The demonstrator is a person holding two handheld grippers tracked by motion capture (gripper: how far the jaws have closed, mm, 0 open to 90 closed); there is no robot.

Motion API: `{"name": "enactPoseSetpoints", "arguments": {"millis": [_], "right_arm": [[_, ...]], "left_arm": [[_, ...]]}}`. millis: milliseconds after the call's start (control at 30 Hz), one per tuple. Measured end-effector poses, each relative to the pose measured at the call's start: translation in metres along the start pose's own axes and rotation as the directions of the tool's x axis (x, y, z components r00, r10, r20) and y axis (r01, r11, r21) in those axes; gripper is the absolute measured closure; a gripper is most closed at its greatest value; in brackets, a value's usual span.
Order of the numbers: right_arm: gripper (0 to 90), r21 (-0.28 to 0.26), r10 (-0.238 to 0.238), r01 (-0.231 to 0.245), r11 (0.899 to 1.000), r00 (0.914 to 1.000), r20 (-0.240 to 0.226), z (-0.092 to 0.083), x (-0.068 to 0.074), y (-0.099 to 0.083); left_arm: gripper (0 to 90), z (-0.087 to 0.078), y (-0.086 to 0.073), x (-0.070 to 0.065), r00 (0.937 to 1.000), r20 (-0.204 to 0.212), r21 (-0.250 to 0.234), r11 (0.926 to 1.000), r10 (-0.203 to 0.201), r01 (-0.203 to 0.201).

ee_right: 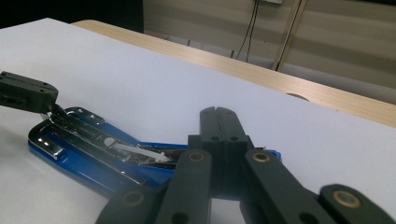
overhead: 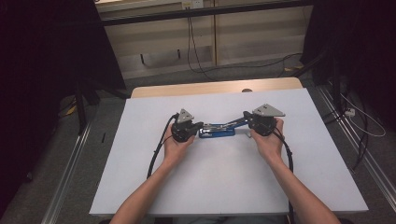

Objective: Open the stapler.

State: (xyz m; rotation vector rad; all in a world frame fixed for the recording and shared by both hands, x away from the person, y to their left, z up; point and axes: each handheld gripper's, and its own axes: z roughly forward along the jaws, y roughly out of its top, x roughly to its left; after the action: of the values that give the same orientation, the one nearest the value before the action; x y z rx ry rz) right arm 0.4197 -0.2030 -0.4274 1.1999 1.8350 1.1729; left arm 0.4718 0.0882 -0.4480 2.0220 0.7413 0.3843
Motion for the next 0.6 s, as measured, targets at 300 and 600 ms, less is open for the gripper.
{"name": "enactPoseSetpoints", "arguments": {"millis": [300, 600], "right_arm": [[90.0, 0.006, 0.000, 0.000, 1.000, 0.9999, -0.017, -0.004, -0.007, -0.010], [90.0, 0.022, 0.009, -0.009, 1.000, 0.9999, -0.010, -0.007, -0.013, -0.017]], "left_arm": [[90.0, 0.000, 0.000, 0.000, 1.0000, 0.001, -0.001, 1.0000, -0.001, 0.001], [90.0, 0.000, -0.001, -0.001, 1.0000, -0.002, -0.003, 1.0000, -0.001, 0.001]]}}
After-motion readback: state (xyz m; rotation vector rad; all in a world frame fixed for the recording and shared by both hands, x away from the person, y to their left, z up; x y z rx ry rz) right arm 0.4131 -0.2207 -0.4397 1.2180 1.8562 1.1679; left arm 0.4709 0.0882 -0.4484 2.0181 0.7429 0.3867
